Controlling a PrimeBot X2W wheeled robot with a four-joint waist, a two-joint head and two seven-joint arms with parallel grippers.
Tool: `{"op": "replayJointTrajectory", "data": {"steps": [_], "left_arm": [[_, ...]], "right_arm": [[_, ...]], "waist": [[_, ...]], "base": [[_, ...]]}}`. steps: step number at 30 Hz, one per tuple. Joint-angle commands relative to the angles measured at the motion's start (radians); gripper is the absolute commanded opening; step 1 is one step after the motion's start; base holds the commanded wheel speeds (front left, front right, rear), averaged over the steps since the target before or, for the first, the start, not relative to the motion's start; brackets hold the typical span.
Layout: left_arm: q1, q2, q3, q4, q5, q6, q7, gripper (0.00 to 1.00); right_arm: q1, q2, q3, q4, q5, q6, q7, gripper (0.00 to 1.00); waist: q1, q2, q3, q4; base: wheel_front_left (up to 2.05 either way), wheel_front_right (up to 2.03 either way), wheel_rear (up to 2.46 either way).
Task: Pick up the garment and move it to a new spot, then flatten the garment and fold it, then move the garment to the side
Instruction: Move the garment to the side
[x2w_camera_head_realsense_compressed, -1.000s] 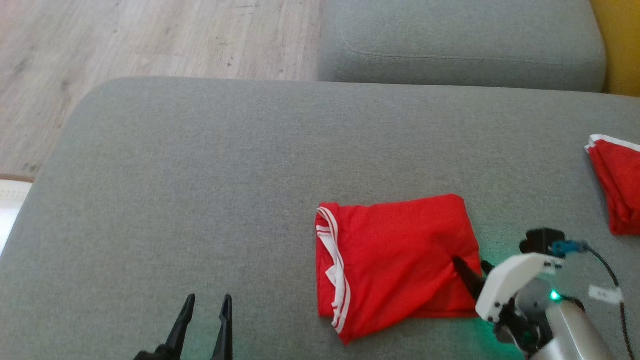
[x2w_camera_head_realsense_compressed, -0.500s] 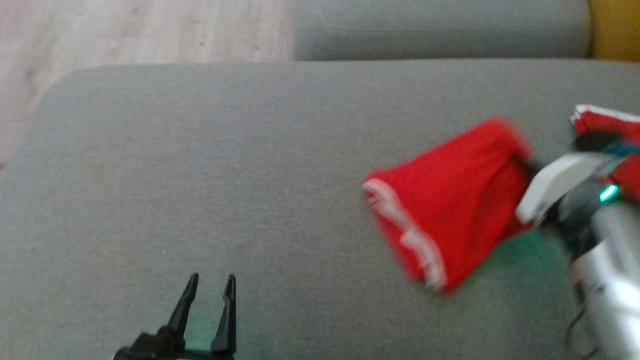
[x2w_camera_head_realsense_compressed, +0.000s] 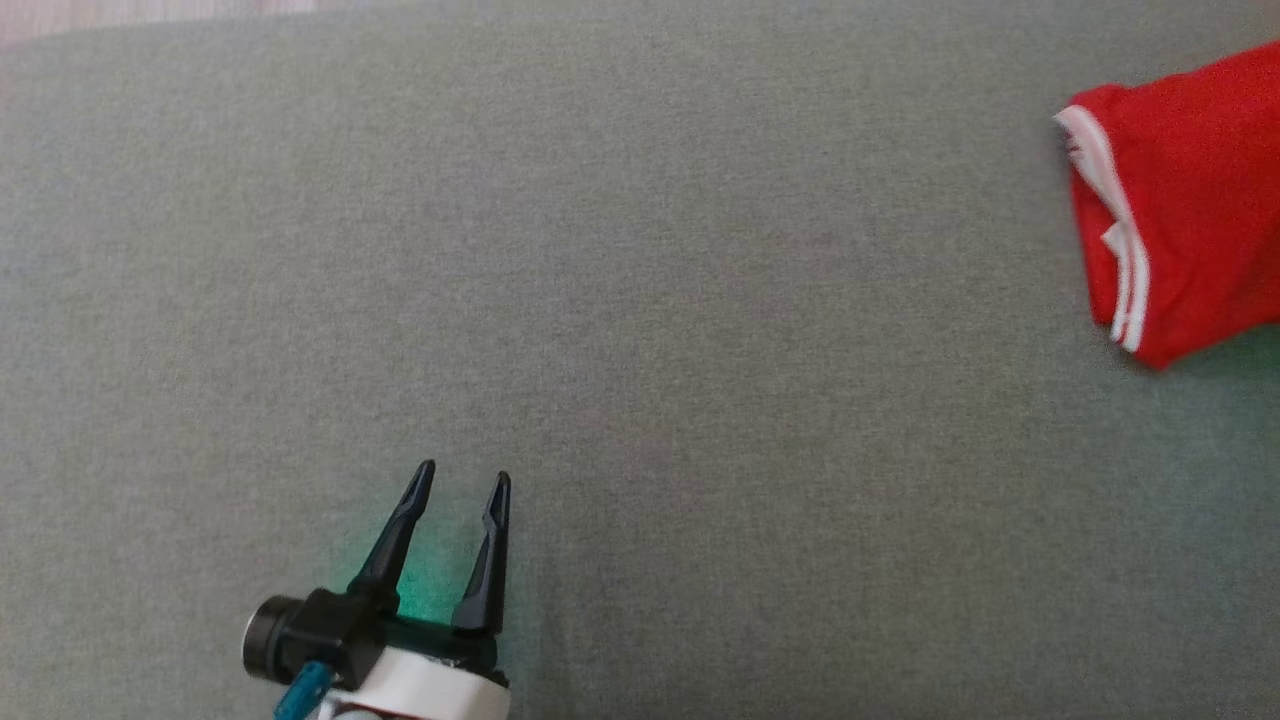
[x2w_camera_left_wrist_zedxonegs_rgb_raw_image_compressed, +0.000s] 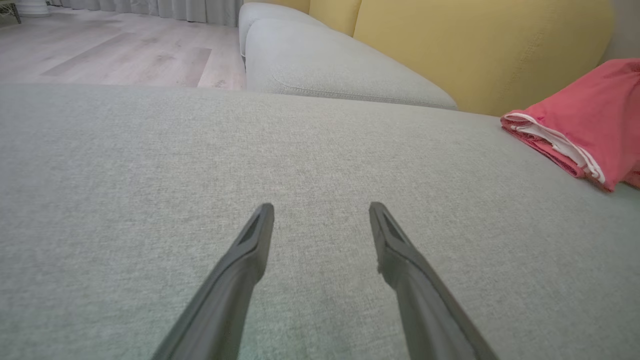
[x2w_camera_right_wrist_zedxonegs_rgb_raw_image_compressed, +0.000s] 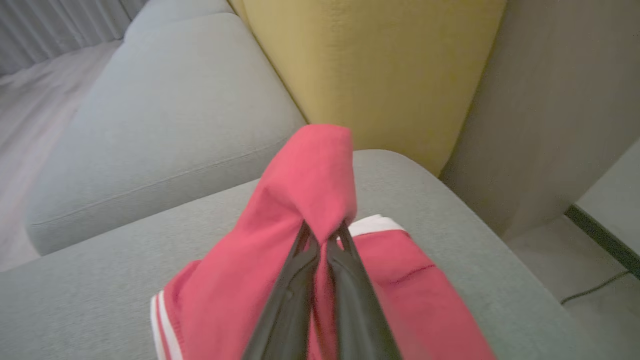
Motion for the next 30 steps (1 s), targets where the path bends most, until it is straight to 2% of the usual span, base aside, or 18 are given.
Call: {"op": "replayJointTrajectory", "data": {"steps": [1, 2, 3, 4, 5, 10, 13, 20, 25, 26, 30], "left_arm": [[-0.019, 0.016, 0.024, -0.031, -0.001, 0.002, -0.01, 1.0], [-0.018, 0.018, 0.024, -0.03, -0.003, 0.002, -0.01, 1.0], [-0.018, 0.018, 0.027, -0.03, -0.004, 0.002, -0.01, 1.0], [-0.018, 0.018, 0.027, -0.03, -0.004, 0.002, -0.01, 1.0], [-0.017, 0.018, 0.029, -0.029, -0.005, 0.002, -0.01, 1.0], [-0.009, 0.013, 0.037, -0.025, -0.01, 0.002, -0.01, 1.0], [0.001, 0.006, 0.046, -0.022, -0.015, 0.002, -0.01, 1.0], [0.034, -0.008, 0.102, -0.01, -0.025, 0.026, -0.01, 1.0], [0.059, -0.012, 0.127, 0.001, -0.021, 0.049, -0.01, 1.0], [0.064, -0.012, 0.136, 0.004, -0.007, 0.062, -0.01, 1.0], [0.074, -0.013, 0.148, 0.015, 0.011, 0.072, -0.01, 1.0]], "right_arm": [[-0.046, -0.035, -0.047, -0.02, -0.064, -0.001, -0.011, 0.0], [-0.049, -0.032, -0.083, -0.013, -0.093, -0.001, -0.011, 0.07], [-0.051, -0.028, -0.115, -0.013, -0.129, -0.001, -0.017, 0.49], [-0.051, -0.028, -0.115, -0.013, -0.129, -0.001, -0.017, 0.49], [-0.05, -0.02, -0.141, -0.018, -0.168, -0.001, -0.024, 1.0], [-0.006, 0.034, -0.174, -0.111, -0.352, -0.001, -0.104, 1.0], [0.048, 0.092, -0.139, -0.188, -0.387, -0.001, -0.157, 1.0], [0.26, 0.202, 0.024, -0.398, -0.355, -0.001, -0.235, 1.0], [0.452, 0.258, 0.124, -0.526, -0.301, -0.001, -0.285, 1.0], [0.523, 0.282, 0.156, -0.557, -0.302, -0.001, -0.325, 1.0], [0.644, 0.321, 0.184, -0.565, -0.304, -0.001, -0.404, 1.0]], "waist": [[-0.0004, 0.0, 0.009, 0.007], [-0.0004, 0.0, 0.009, 0.008], [-0.0004, 0.0, 0.008, 0.009], [-0.0004, 0.0, 0.008, 0.009], [-0.0004, 0.0, 0.005, 0.01], [-0.0004, 0.0, -0.027, 0.013], [-0.0004, 0.0, -0.06, 0.012], [-0.0004, 0.0, -0.157, 0.025], [-0.0004, 0.0, -0.213, 0.051], [-0.0004, 0.0, -0.231, 0.062], [-0.0004, 0.0, -0.253, 0.079]], "base": [[0.0, 0.0, 0.0], [0.0, 0.0, 0.0], [0.0, 0.0, 0.0], [0.0, 0.0, 0.0], [0.0, 0.0, 0.0], [0.0, 0.0, 0.0], [0.0, 0.0, 0.0], [0.0, 0.0, 0.0], [0.0, 0.0, 0.0], [0.0, 0.0, 0.0], [0.0, 0.0, 0.0]]}}
